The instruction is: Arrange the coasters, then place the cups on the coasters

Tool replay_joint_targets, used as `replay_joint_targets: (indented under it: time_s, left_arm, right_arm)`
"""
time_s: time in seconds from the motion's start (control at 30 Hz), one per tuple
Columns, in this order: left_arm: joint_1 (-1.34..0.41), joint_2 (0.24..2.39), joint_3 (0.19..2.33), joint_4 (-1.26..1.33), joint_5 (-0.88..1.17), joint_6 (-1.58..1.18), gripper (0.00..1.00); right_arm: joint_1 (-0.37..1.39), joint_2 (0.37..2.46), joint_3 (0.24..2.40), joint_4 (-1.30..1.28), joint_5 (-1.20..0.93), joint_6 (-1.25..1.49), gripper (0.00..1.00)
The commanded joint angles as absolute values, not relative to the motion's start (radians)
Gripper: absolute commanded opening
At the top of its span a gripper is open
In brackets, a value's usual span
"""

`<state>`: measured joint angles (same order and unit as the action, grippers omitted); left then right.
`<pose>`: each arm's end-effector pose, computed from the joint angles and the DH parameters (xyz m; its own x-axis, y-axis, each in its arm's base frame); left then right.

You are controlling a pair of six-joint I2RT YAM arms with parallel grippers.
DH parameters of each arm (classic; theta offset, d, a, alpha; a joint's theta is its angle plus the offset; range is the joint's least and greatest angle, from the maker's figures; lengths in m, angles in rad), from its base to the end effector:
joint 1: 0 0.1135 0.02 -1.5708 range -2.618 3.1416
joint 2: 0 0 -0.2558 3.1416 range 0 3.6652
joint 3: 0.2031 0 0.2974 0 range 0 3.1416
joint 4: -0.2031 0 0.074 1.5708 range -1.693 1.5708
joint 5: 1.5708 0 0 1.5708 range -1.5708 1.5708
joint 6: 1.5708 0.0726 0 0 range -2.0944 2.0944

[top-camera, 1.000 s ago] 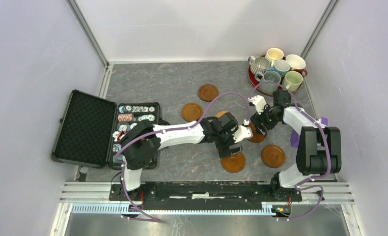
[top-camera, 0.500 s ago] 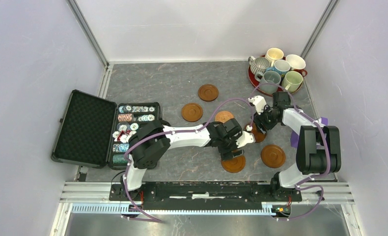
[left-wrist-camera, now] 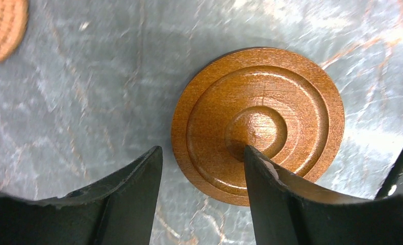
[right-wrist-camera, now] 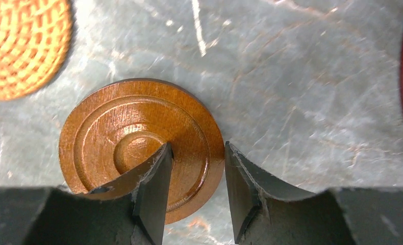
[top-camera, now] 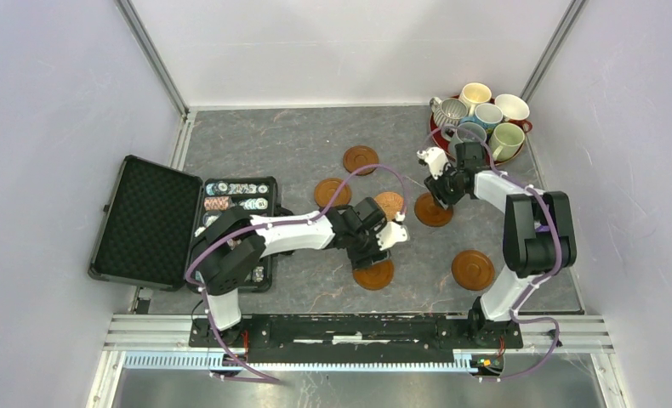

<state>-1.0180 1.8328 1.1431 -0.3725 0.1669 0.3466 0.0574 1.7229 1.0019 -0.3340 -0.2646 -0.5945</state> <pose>0.2103 -0.3638 0.0943 -0.1318 0.8516 -0.5073 0.9851 0.1697 0.0289 0.3865 0.0412 0.0938 -0.6163 -0.5769 -0.5360 -0.6390 0.7642 -0.0878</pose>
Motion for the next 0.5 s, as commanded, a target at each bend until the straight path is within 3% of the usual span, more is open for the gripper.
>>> replay_joint_targets:
  time_s: [0.0,0.47]
  left_arm:
    - [-0.953,1.8,1.096,-0.442,0.148,0.43,0.66]
    - [-0.822,1.757,1.071,-0.457,0.171,0.449,0.66]
  right_arm:
    - [0.075,1.789,1.116,-0.241,-0.204,-0.549,0.47]
    - [0.105,2.011,1.419,-0.232,-0.119,-0.553,0.47]
